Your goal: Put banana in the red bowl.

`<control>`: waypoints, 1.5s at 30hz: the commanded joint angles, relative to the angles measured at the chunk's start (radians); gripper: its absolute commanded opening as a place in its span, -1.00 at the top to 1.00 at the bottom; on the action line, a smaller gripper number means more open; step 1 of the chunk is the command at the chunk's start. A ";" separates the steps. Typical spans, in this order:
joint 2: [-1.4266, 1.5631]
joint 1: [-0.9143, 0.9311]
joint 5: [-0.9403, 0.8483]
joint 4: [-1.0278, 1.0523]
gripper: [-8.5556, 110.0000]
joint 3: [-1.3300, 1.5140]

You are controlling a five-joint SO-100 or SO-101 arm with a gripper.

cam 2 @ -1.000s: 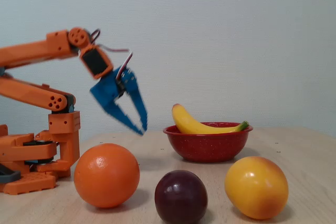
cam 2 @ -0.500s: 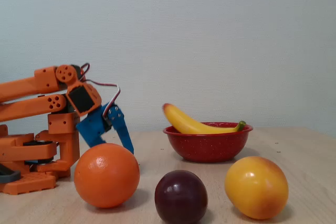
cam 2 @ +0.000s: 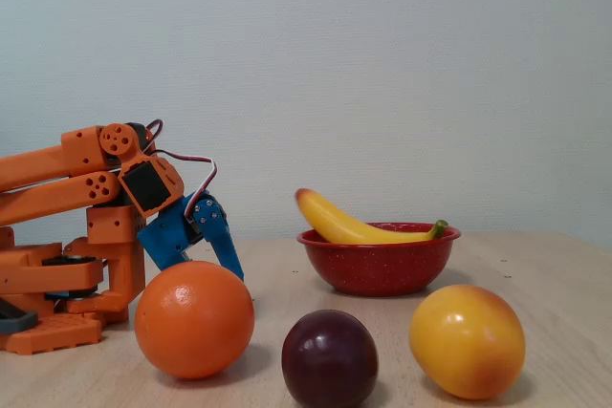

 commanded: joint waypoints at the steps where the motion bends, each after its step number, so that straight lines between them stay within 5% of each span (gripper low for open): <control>1: 0.015 0.012 0.025 0.069 0.86 0.002; 45: 0.015 0.031 0.055 0.069 0.86 0.002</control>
